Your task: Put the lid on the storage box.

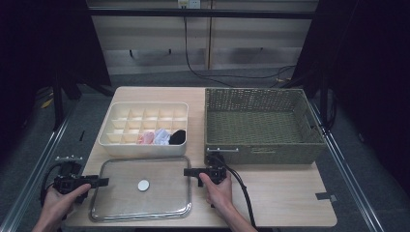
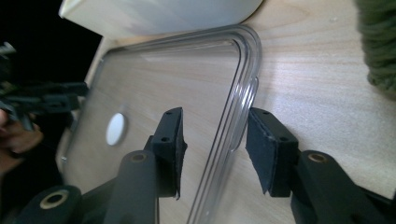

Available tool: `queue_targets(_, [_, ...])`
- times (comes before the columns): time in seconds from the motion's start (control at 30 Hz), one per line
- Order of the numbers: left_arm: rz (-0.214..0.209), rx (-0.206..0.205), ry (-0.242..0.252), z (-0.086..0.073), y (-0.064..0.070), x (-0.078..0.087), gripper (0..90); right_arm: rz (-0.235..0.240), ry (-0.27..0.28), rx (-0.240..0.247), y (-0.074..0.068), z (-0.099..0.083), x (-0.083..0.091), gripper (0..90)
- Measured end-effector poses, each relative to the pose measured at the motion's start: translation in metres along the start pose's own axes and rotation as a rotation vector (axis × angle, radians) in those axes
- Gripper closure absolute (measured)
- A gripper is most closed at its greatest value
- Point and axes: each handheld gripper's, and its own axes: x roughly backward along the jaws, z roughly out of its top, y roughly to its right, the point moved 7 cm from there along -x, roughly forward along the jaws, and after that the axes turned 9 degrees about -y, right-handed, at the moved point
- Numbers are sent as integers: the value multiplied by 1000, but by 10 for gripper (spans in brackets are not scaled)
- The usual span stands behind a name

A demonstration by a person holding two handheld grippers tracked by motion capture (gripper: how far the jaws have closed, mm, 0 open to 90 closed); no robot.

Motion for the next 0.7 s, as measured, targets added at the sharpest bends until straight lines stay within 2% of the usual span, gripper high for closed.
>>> queue_targets(0.03, [-4, 6, 2, 0, 0, 0, 411, 13, 4, -17, 1, 0, 0, 567])
queue_targets(0.13, [-2, 5, -1, 0, 0, 0, 412, 19, 7, -19, 2, 0, -1, 562])
queue_targets(0.23, [-1, 16, 6, 0, 0, 0, 409, 56, 13, -42, 3, 0, 1, 573])
queue_targets(0.37, [-2, 10, 7, 0, 0, 0, 409, 95, 13, -64, 5, -1, 2, 578])
queue_targets(0.47, [12, 10, 15, 0, 0, 0, 408, 94, 17, -65, 5, -1, 2, 583])
queue_targets(0.6, [2, 18, 22, 0, 0, 0, 398, 112, 27, -54, 5, -1, 4, 615])
queue_targets(0.7, [-8, 22, 18, 0, 0, 0, 395, 111, 56, -15, 3, -2, 6, 644])
